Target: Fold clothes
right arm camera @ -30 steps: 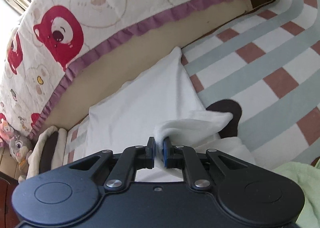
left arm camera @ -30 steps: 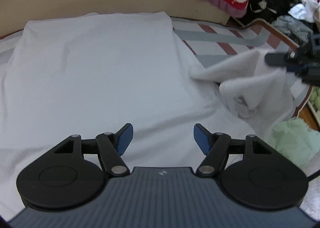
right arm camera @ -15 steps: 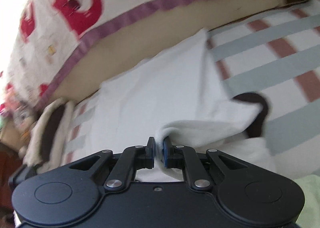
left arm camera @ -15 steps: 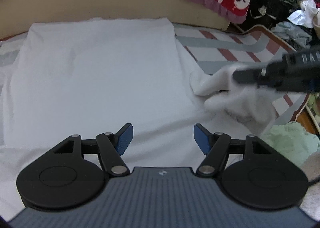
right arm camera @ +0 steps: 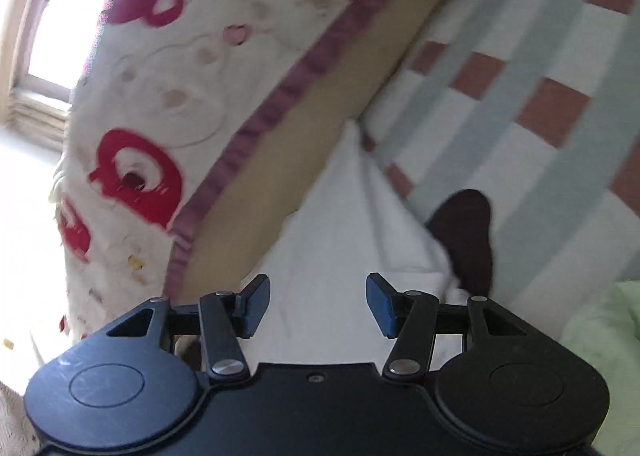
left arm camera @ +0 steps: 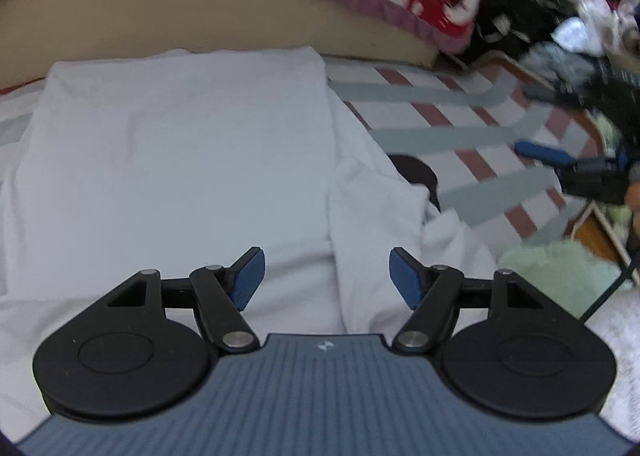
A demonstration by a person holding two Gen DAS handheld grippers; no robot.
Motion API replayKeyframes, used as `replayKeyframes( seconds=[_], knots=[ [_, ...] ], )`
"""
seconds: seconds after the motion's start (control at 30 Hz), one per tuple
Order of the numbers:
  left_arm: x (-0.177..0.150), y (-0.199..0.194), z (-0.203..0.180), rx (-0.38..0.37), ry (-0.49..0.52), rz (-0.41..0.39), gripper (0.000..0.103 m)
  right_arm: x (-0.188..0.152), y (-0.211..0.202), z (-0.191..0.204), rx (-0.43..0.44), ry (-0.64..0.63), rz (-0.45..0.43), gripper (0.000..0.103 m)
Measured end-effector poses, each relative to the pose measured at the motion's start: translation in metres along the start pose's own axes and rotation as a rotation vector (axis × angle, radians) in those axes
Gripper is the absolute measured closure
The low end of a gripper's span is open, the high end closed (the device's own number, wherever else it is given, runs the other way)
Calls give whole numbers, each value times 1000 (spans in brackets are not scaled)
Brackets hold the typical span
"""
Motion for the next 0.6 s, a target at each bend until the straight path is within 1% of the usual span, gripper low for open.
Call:
replayKeyframes(
  seconds=[0.13,0.23,0.27,0.3,0.33,0.37,0.4,0.43,0.53,0.57,0.6],
  knots=[
    [-6,24,-13,-3,72,43,32,0,5,-10,17,72,40,43],
    [-10,42,-19,-4,113,71,27,0,9,-15,11,90,54,43],
    [-12,48,-21,-4,127,81,27,-1,11,-16,5,88,63,43],
    [-13,54,-23,-4,141,91,30,-3,14,-16,-2,85,72,43],
    [-15,60,-25,-4,155,100,69,-7,20,-16,-10,79,82,43],
    [-16,66,-27,-4,168,110,91,-8,22,-17,-18,73,91,43],
    [-18,72,-30,-5,182,120,90,-9,24,-19,-27,68,100,42],
    [-16,73,-31,2,198,110,90,-10,26,-20,-35,62,110,43],
    [10,20,-29,49,239,-95,90,-10,29,-25,-52,63,124,43],
    [16,-2,-24,57,219,-172,90,-10,29,-26,-56,67,125,43],
    [20,-19,-16,72,192,-227,88,-10,30,-28,-60,72,128,43]
  ],
)
Point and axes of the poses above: each gripper's, at about its wrist camera, not at the fingertips, and y roughly the way its jaws point, z to its left, x to its top, the point moved 10 cm from there along y, roughly the way its jaws point, and after that the axes turned 6 degrees about -x, right-handed, at the moved point
